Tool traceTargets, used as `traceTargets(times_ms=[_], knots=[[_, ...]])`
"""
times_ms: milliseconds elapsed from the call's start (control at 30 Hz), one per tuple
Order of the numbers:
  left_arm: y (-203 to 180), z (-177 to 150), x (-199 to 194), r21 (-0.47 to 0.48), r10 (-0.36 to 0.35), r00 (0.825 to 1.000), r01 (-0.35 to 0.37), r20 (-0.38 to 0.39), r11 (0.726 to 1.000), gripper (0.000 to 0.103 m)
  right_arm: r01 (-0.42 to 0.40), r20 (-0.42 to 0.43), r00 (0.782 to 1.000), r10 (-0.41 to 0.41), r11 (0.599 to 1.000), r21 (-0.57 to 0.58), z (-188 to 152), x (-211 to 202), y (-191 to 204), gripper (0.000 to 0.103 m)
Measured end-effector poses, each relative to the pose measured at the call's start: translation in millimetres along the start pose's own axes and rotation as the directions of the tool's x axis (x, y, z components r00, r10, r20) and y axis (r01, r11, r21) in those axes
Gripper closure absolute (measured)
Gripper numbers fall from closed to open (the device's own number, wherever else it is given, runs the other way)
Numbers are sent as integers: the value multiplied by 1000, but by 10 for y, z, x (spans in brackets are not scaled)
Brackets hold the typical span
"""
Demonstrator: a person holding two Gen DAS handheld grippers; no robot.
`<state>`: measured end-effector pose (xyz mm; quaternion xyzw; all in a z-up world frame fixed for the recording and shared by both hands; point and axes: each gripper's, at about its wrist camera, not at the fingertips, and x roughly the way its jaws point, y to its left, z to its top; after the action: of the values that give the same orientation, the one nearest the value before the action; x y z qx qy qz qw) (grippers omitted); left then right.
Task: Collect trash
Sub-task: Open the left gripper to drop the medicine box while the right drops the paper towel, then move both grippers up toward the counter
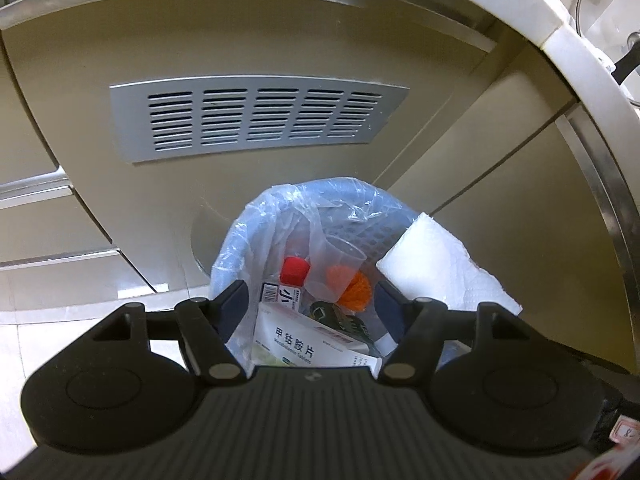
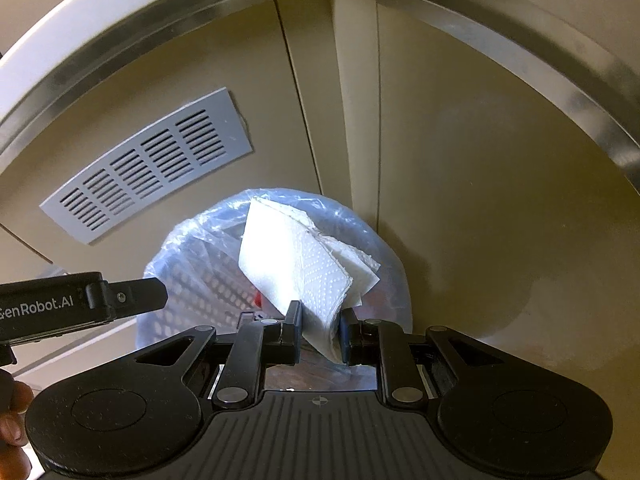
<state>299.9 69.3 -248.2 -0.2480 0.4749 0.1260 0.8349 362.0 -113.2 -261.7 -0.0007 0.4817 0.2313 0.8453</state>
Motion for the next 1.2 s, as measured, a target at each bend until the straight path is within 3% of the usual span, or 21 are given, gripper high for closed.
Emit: traceTargets(times_ms=[267,333,367,400,867,1200], knots=[[51,-58,-54,14,20,1000,-21,9,1000,37,-42,13,999,42,999,22,-2,3,-6,84],[73,-77,-61,16,26,1000,-26,10,1000,37,-53,6,999,53,998,34,10,23,12,68],[87,-86,-65,16,29,1000,-29,10,999,37,-52,10,999,51,998,42,13,27,9,54],[99,-94,-73,15,32,999,-32,10,999,37,-53,19,998,52,997,49,10,35,16,49],[120,-115,-188,29,39,999,-40,24,999,37,-45,9,999,45,998,36,-14,29,53,44],[32,-151,-485,83,24,999,-27,46,996,37,-55,-4,998,55,998,35,-107,-283,79,35]])
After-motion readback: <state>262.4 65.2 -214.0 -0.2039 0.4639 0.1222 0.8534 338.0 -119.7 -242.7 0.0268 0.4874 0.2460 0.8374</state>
